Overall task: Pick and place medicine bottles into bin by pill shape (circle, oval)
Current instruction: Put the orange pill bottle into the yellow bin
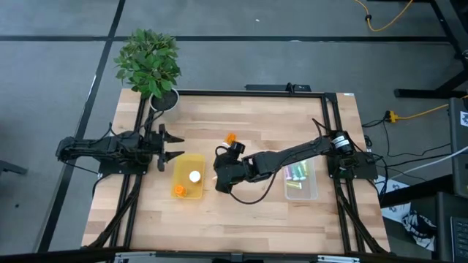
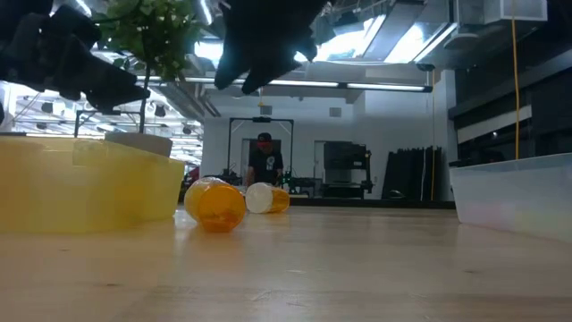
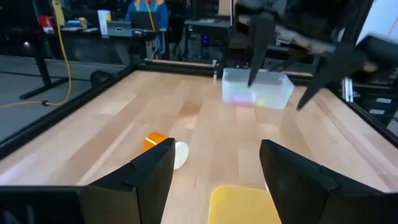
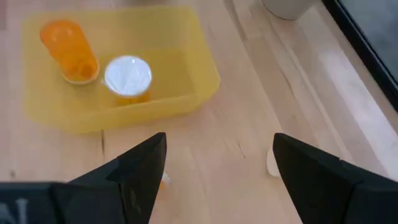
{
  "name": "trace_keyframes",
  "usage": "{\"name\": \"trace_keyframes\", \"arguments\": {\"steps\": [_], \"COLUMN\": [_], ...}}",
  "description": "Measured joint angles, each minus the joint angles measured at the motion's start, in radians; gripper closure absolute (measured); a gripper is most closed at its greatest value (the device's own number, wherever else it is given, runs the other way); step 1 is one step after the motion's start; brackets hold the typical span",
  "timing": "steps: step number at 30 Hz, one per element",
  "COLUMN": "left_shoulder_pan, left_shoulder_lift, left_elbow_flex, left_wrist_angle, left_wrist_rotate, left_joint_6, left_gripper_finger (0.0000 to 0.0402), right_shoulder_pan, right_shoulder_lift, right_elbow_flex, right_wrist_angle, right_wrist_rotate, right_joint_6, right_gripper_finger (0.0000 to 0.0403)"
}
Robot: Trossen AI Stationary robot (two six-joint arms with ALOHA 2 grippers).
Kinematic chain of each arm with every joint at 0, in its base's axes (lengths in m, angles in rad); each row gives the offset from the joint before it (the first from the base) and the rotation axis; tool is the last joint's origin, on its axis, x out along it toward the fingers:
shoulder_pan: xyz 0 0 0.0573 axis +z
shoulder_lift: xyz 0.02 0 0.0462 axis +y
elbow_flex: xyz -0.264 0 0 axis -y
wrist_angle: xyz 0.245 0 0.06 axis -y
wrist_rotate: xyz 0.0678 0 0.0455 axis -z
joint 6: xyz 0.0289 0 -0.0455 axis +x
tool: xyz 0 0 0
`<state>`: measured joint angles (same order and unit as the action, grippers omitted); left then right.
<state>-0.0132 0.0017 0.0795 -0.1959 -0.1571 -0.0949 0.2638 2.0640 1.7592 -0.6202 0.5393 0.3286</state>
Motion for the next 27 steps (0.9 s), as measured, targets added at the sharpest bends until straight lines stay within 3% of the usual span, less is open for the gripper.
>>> {"name": "trace_keyframes", "arguments": {"steps": [7, 15, 21, 27], "left_shoulder_pan": [0.0, 0.0, 0.0, 0.0], "left_shoulder_lift": [0.006, 0.007, 0.007, 0.007], "left_elbow_flex": [0.0, 0.0, 0.0, 0.0], "left_wrist_angle": [-0.011, -0.011, -0.011, -0.011], "left_wrist_rotate": [0.117, 0.058, 0.054, 0.068], "left_joint_6": [0.027, 0.026, 0.026, -0.001], "left_gripper_finger": [0.0172, 0.0172, 0.0172, 0.0172], "right_shoulder_pan": [-0.001, -0.006, -0.019, -0.064], "right_shoulder_lift": [-0.017, -0.018, -0.016, -0.016], "right_elbow_flex": [0.0, -0.016, -0.016, -0.016], "right_wrist_angle": [-0.151, -0.204, -0.202, -0.221], "right_wrist_rotate": [-0.01, -0.016, -0.024, -0.176], "right_joint_6": [0.009, 0.059, 0.004, -0.081], "right_gripper_finger": [0.0107, 0.0107, 0.0107, 0.0107]}}
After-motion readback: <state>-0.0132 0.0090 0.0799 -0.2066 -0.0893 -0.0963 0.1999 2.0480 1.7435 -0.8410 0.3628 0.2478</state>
